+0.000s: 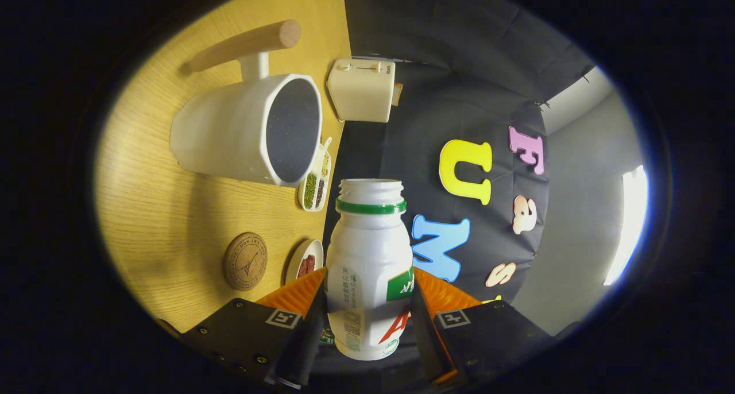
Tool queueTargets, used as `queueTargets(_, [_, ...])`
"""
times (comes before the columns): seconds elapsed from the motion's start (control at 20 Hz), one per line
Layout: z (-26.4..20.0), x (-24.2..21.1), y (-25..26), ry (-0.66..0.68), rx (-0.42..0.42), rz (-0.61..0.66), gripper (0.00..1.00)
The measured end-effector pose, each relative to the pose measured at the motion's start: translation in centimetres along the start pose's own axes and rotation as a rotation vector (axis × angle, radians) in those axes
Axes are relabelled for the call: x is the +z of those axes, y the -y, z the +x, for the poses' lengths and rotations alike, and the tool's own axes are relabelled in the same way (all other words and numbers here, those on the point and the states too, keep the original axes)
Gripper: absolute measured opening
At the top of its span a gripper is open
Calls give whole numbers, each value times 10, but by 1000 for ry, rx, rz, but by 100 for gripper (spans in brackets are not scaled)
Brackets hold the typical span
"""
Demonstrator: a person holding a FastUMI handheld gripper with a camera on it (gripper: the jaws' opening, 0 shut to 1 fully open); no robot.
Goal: Take the bottle from table, then pour the juice into the cup, finally place the bottle on the coaster
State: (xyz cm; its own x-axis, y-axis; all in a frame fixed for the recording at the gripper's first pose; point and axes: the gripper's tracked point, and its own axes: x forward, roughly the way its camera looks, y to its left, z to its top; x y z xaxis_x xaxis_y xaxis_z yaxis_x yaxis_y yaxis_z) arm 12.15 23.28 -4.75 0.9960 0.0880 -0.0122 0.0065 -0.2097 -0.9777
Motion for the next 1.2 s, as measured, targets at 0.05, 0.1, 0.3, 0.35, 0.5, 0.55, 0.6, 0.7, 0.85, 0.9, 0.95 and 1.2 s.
queueTargets(0.05, [-1,0,1,-1,-3,-10,71])
queueTargets(0.1, [-1,0,1,-1,-6,-18,71])
queueTargets(0.3, [-1,1,2,2,-8,-29,71])
queueTargets(0.35, [-1,2,3,2,-10,-32,71])
queueTargets(0.5, [-1,2,3,5,-17,-43,71])
queueTargets(0.55, [-1,2,4,6,-19,-45,71])
queueTargets(0.6, [-1,3,4,9,-20,-47,71])
queueTargets(0.7, [-1,5,6,14,-25,-56,71])
queueTargets(0.85, [-1,7,9,17,-34,-76,71])
queueTargets(0.9, [0,7,11,17,-37,-83,71])
queueTargets(0.95, [1,8,13,17,-39,-86,71])
queueTargets(1.2, [0,11,12,20,-34,-105,71])
